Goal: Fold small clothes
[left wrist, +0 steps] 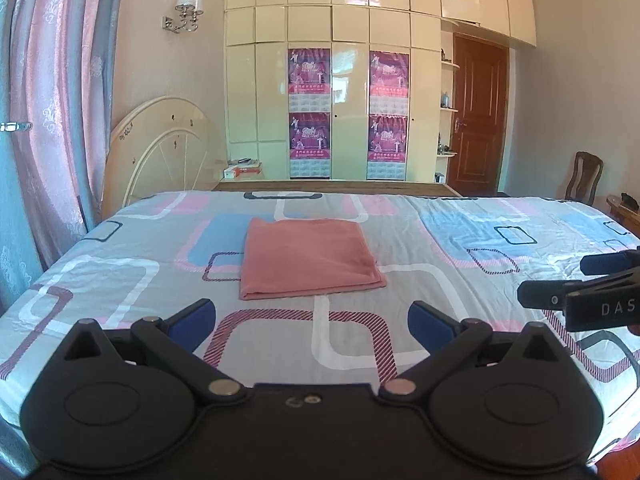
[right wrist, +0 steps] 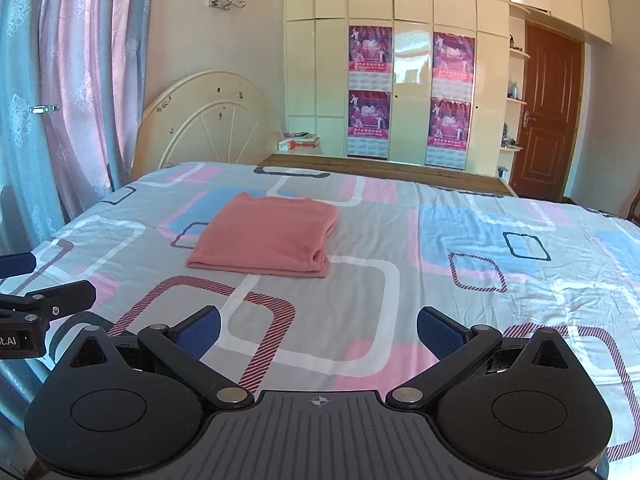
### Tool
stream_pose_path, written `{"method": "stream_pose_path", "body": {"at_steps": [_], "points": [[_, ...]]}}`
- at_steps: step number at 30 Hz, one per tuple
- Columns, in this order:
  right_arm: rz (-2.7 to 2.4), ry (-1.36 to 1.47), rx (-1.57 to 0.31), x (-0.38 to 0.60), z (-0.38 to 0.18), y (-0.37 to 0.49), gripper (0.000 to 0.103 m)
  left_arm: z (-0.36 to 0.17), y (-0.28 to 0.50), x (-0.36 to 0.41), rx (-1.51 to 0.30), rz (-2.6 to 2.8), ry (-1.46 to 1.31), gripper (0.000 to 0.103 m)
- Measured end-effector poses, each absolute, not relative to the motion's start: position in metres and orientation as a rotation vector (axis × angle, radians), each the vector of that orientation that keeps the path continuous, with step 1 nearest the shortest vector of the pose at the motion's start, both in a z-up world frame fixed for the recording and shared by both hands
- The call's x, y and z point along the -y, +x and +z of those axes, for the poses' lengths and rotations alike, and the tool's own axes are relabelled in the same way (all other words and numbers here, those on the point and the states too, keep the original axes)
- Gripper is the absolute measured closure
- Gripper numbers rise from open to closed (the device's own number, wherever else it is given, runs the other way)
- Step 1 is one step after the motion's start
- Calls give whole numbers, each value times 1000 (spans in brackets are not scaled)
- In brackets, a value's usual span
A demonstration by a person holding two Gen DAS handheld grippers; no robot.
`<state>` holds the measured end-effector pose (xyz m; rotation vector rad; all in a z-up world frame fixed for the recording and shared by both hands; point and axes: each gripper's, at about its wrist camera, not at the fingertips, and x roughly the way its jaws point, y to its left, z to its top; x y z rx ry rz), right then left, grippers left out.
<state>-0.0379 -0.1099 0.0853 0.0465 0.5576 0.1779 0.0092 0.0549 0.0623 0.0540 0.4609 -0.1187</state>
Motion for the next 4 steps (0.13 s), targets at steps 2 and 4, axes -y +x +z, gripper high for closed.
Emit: {"method": "stream_pose_path", "body": {"at_steps": [2, 4], "points": [[181, 44, -556, 110, 86, -38, 0, 63, 8, -57, -456, -123, 46, 2], [184, 41, -554, 110, 86, -38, 0, 64, 8, -57, -452, -120, 39, 1]]}}
